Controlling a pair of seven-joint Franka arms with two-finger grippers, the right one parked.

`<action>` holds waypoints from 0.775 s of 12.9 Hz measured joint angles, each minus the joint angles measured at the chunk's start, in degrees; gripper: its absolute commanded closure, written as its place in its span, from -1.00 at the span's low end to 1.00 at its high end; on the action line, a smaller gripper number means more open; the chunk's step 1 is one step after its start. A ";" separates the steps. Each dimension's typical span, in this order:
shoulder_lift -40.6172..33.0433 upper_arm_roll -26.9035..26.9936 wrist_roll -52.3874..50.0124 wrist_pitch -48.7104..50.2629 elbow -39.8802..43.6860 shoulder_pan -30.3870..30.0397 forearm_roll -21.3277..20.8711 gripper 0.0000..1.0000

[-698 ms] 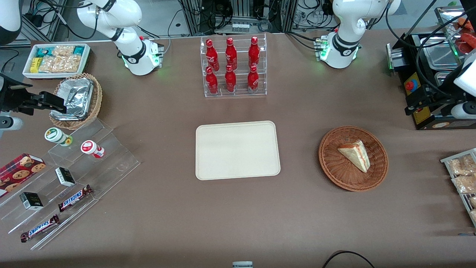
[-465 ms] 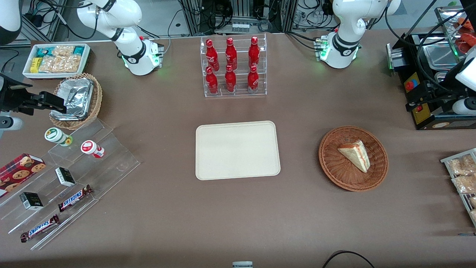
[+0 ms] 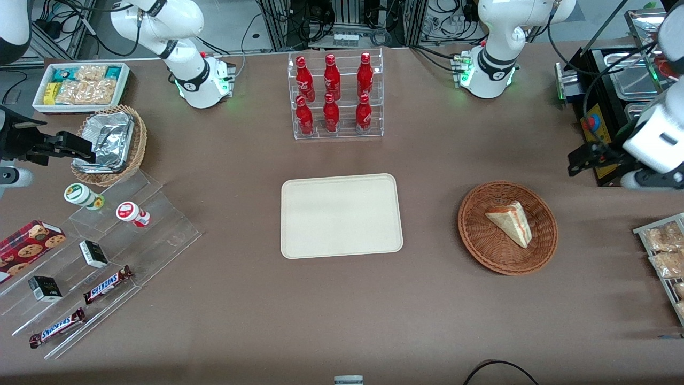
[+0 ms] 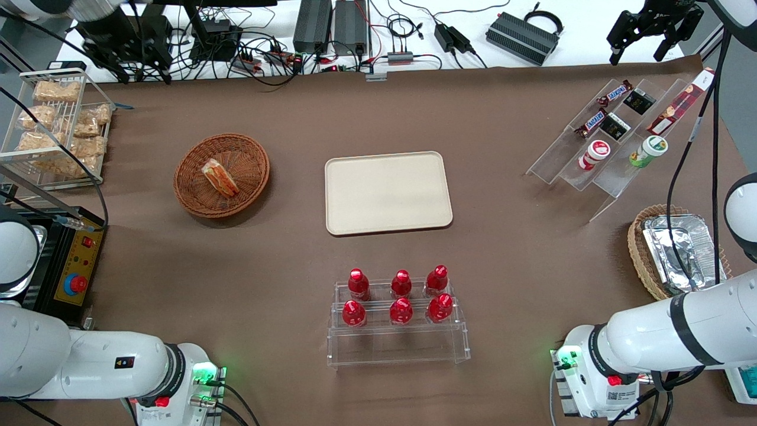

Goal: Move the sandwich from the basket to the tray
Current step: 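Move the left gripper over the sandwich in the wicker basket, then lower the left gripper and grasp the wrapped sandwich upright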

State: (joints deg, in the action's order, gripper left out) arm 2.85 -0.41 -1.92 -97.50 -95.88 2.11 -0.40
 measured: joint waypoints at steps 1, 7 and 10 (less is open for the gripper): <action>0.06 0.04 -2.08 -4.03 -3.85 -0.01 -0.02 -1.00; -0.36 0.10 -17.47 -32.45 -26.51 -0.02 -0.03 -1.00; -0.31 0.10 -22.48 -38.10 -31.87 -0.02 0.09 -1.00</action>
State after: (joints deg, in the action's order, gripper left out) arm 2.54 -0.31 -24.40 -135.60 -127.75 2.09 -0.31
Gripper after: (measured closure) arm 0.000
